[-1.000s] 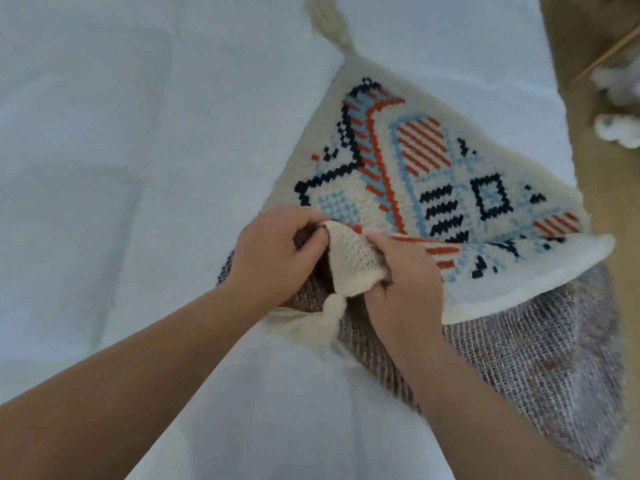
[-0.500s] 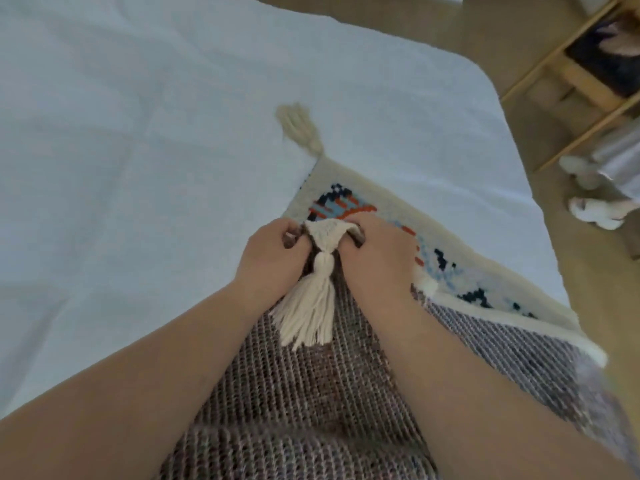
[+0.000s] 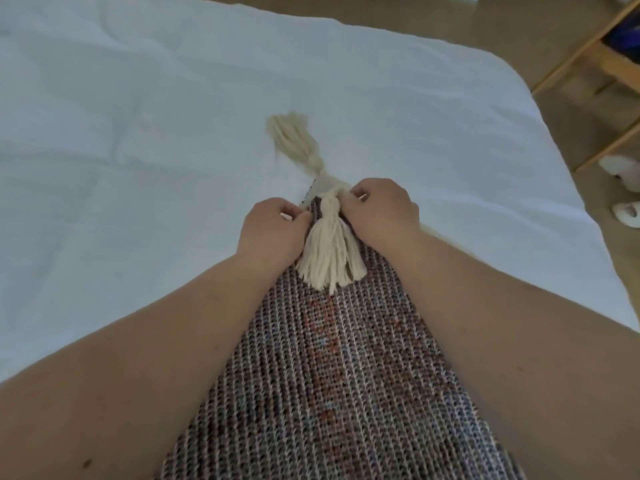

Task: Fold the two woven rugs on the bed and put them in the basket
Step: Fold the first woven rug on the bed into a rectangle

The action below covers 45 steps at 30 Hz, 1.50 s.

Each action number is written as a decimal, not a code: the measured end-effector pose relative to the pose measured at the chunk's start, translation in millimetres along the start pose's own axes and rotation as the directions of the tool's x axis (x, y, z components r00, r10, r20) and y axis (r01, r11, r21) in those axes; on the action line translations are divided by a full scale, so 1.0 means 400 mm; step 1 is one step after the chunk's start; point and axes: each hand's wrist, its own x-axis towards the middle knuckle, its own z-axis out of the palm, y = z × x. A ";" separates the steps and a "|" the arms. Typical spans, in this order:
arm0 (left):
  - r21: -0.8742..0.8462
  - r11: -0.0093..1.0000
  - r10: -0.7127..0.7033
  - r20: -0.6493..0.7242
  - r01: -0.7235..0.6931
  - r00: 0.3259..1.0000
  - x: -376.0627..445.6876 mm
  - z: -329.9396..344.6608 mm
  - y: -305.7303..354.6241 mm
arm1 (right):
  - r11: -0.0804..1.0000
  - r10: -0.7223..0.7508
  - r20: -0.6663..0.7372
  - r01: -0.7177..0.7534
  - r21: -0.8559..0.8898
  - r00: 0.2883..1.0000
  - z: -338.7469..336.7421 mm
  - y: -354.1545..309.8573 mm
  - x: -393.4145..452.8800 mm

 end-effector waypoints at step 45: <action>-0.004 0.996 0.084 0.327 -0.088 0.941 0.017 -0.019 0.033 | 0.998 -0.050 -0.247 0.060 0.036 0.968 0.052 0.039 0.022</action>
